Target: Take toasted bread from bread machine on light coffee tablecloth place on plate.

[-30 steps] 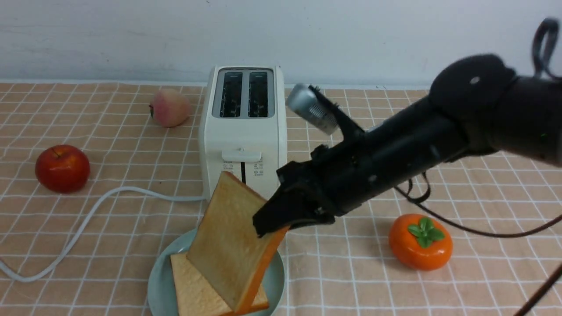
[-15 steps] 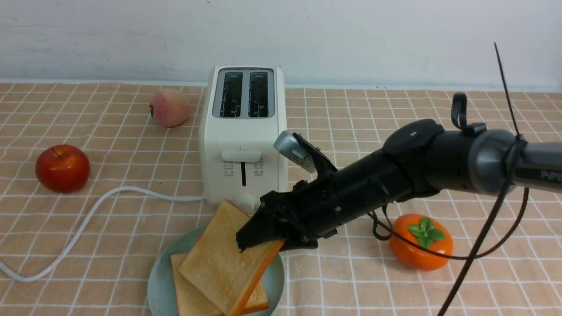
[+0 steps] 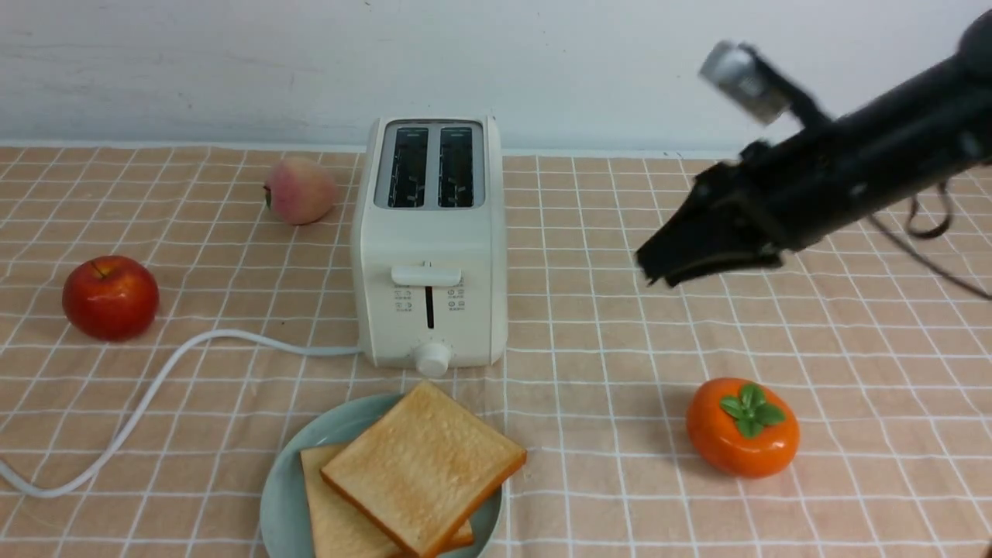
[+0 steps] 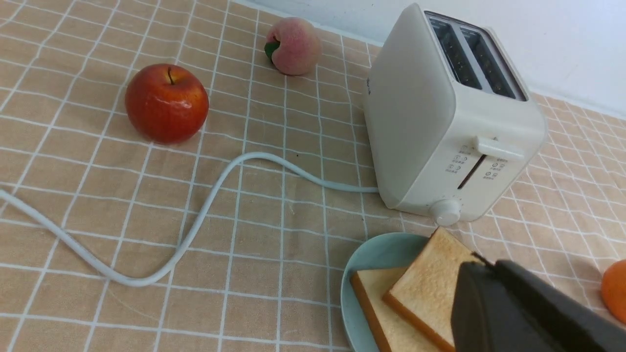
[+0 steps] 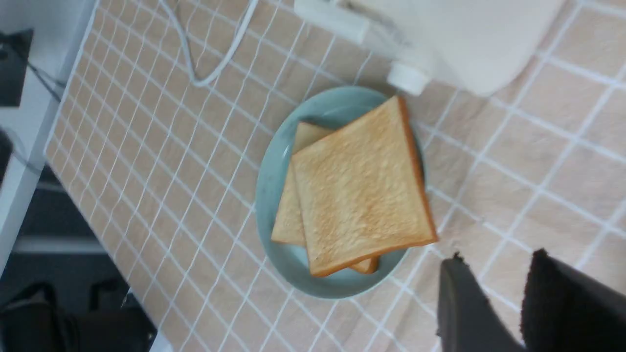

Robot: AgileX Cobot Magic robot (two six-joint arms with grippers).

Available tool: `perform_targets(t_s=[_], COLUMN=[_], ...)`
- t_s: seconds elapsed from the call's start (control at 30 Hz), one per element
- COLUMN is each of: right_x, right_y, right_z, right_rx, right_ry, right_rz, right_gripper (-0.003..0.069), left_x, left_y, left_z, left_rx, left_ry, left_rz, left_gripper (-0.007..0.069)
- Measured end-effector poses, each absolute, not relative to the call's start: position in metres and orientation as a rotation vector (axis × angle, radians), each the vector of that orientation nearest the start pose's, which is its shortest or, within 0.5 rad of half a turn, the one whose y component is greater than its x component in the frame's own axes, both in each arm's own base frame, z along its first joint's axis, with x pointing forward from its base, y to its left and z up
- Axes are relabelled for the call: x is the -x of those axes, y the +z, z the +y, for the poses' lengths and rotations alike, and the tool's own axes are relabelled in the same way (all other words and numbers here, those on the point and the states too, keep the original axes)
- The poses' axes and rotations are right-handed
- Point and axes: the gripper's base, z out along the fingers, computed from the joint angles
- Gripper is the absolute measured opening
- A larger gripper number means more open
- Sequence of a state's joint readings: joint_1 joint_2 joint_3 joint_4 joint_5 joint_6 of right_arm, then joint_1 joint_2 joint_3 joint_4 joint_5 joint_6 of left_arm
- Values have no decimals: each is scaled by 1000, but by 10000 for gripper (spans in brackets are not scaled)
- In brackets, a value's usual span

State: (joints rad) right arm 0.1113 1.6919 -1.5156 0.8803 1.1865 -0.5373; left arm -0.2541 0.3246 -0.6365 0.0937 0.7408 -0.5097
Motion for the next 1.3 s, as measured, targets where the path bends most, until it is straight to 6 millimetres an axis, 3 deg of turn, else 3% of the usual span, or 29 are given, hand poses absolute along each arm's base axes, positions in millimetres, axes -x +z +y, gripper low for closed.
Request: perform_targets(t_s=[0.03,0.1,0.13,0.27,0.3,0.33,0.4,0.5,0.57,0.67,0.73,0.77,0.8,0.9,1.07,1.3], right_x=[-331,-322,-303,-235,-225,-204,-185,-149,-137,-111,-105,-95,-92,-79,-64,-55], right_y=[372,388,407,450,452,456,456,446,435,393,376,356,355,323,307,304], right_z=[86,74,63,42,39,34,31,27,24,16,14,11,11,5,-2,-4], right_rx=[470,422,381,328,314,280,240,160,134,66,44,16,13,-40,-94,-106], right_ry=[964,892,804,483,439,375,339,303,280,208,193,173,171,129,91,79], right_rz=[2406,2400,2388,2349,2348,2319,2266,2084,1994,1786,1743,1673,1654,1506,1307,1225], right_gripper=[75,27,-6,-8,-8,-8,-8,-8,-8,-5,-3,-1,0,3,10,16], left_x=[-53,-53,-53,-57,-57,-58,-59,-63,-64,-67,-68,-68,-68,-69,-70,-70], left_y=[338,339,339,339,338,337,335,327,323,315,314,313,313,314,315,315], left_z=[-8,-8,-8,-9,-10,-10,-10,-12,-12,-13,-14,-14,-14,-14,-15,-15], left_rx=[221,224,235,261,260,260,258,255,257,290,299,304,304,302,301,303], left_ry=[-412,-417,-427,-463,-465,-469,-471,-472,-475,-504,-515,-524,-525,-536,-543,-549], left_rz=[1905,1897,1892,1858,1853,1847,1841,1843,1846,1850,1849,1844,1842,1819,1806,1801], left_gripper=[-13,-13,-13,-13,-13,-13,-13,-13,-13,-13,-13,-13,-13,-13,-13,-11])
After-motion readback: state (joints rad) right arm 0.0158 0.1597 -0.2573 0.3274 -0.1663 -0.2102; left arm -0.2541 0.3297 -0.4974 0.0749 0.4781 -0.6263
